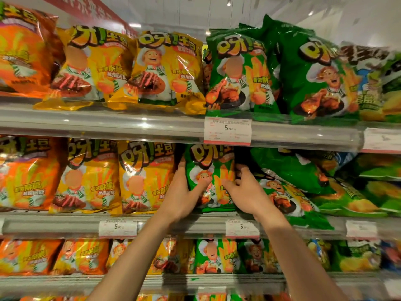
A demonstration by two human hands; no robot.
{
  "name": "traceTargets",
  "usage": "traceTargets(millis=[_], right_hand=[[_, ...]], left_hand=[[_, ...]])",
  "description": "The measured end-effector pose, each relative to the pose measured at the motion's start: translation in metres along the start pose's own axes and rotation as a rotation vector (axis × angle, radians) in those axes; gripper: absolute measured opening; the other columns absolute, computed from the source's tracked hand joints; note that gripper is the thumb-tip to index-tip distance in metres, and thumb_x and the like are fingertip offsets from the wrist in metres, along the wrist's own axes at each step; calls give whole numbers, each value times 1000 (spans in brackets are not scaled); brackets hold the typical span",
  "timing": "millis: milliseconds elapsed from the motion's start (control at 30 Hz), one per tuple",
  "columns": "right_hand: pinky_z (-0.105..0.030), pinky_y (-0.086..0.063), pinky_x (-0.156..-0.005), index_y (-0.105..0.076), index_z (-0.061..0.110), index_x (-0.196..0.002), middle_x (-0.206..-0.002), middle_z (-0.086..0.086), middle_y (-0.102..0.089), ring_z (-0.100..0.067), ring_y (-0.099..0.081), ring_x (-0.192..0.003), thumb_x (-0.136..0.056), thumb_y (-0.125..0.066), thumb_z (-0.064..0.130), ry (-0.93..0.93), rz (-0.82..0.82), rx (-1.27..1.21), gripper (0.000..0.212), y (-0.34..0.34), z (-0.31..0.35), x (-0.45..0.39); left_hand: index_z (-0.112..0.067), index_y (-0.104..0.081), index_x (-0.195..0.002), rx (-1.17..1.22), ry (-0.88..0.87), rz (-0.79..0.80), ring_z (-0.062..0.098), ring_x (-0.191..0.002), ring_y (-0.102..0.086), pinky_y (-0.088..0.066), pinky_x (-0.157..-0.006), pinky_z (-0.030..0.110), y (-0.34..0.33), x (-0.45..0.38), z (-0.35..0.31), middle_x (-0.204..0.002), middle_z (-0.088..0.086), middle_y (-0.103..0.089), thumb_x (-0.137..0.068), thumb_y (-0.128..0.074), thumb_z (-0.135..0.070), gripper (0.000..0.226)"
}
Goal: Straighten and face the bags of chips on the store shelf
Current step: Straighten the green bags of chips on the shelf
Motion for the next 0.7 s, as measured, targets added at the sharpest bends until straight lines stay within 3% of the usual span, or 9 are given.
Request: traceTargets(millis=[67, 100, 200, 267, 367, 433, 467, 567, 700], right_hand=[[-47, -52, -97, -30, 15, -147, -129, -2, -61, -21, -62, -112, -96, -61, 32, 0, 33, 112, 61, -1, -2, 4], [-47, -52, -97, -28, 16, -148, -130, -1, -60, -22, -62, -113, -96, -60, 33, 3, 39, 168, 64, -1, -3, 7], [-43, -53, -94, -27, 20, -149, -119, 5, -59, -19, -63, -107, -96, -60, 36, 22, 29, 219, 65, 0, -1, 12], [-43, -52, -97, -30, 20, -150, -126, 4, -59, -18, -61, -113, -95, -61, 39, 27, 12, 209, 66, 3, 1, 14], [-41, -51, -100, -34, 24, -149, -141, 6, -54, -13, -58, -120, -94, -61, 43, 61, -33, 150, 64, 10, 4, 21], [-31, -51, -95, -37, 27, -148, -139, 12, -53, -5, -57, -117, -94, -62, 44, 87, -50, 85, 61, 14, 3, 30], [-23, -50, -91, -38, 29, -147, -137, 15, -53, 0, -57, -114, -94, -62, 44, 95, -64, 55, 60, 16, 2, 35], [-4, -46, -75, -48, 29, -139, -128, 18, -58, 13, -58, -102, -94, -64, 37, 124, -116, -48, 48, 22, -7, 55], [-10, -50, -78, -57, 23, -129, -115, 6, -68, 3, -65, -94, -96, -62, 20, 143, -166, -293, 33, 36, -24, 85]], left_hand=[[-70, -18, -134, -27, -24, 3, -8, -131, -45, -37, -104, 14, 1, 11, -2, -143, -25, -47, -95, -57, -59, 57], [-67, -19, -139, -33, -49, 1, -9, -133, -42, -35, -106, 14, 0, 16, -2, -144, -29, -45, -97, -55, -58, 57], [-43, -30, -150, -12, -81, 10, -1, -136, -43, -39, -113, 32, -2, 21, -2, -146, -23, -48, -99, -55, -50, 57], [-37, -30, -152, -6, -61, 0, 5, -137, -45, -40, -113, 39, 1, 20, -4, -148, -15, -49, -97, -61, -46, 63], [-30, -18, -159, -48, -27, -43, 8, -144, -36, -33, -117, 32, 8, 27, -4, -159, -10, -36, -93, -68, -43, 83], [-33, -22, -158, -40, -32, -56, 6, -142, -37, -35, -116, 32, 14, 35, 0, -158, -13, -36, -92, -68, -42, 81], [-34, -25, -157, -21, -31, -56, 4, -140, -40, -39, -114, 31, 18, 39, 2, -156, -14, -38, -92, -68, -42, 78], [-35, -35, -151, 20, -17, -78, -7, -125, -50, -41, -96, 8, 27, 53, 5, -144, -17, -50, -92, -68, -38, 68], [-34, -47, -140, 130, 29, -140, -4, -108, -61, -49, -84, 10, 27, 73, 2, -122, -19, -62, -88, -65, -45, 56]])
Point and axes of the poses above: each hand's wrist, its own x-axis away from the middle knuckle, its own y-axis out of the back of the hand, z = x × y, the point moved 1 cm from there along -x, towards the middle knuckle
